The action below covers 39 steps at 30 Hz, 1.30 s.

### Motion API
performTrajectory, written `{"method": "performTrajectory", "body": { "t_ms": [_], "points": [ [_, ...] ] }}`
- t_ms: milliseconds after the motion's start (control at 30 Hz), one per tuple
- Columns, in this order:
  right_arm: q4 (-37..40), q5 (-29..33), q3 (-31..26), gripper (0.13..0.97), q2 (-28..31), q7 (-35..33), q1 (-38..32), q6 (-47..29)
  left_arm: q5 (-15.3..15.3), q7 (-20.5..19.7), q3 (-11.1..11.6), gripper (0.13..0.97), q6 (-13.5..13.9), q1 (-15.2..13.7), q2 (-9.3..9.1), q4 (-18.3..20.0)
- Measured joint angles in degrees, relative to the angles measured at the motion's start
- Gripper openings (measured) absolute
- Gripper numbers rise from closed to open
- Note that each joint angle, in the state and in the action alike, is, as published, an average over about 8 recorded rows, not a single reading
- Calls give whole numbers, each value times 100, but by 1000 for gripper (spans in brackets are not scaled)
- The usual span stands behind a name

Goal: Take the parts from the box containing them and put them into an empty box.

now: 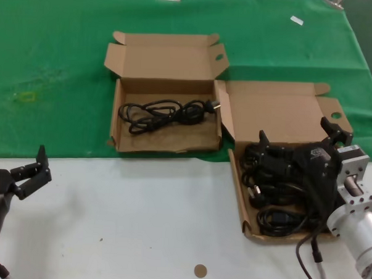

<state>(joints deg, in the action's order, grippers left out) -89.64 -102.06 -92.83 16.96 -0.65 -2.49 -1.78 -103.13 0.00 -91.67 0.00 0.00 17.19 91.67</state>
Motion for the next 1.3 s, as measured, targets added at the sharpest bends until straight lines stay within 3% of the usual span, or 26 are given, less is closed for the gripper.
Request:
{"method": "performTrajectory", "body": {
  "t_ms": [1300],
  "points": [
    [0,0,0,966,0,0,0,0,0,0,0,966,0,0,0,0]
  ]
}}
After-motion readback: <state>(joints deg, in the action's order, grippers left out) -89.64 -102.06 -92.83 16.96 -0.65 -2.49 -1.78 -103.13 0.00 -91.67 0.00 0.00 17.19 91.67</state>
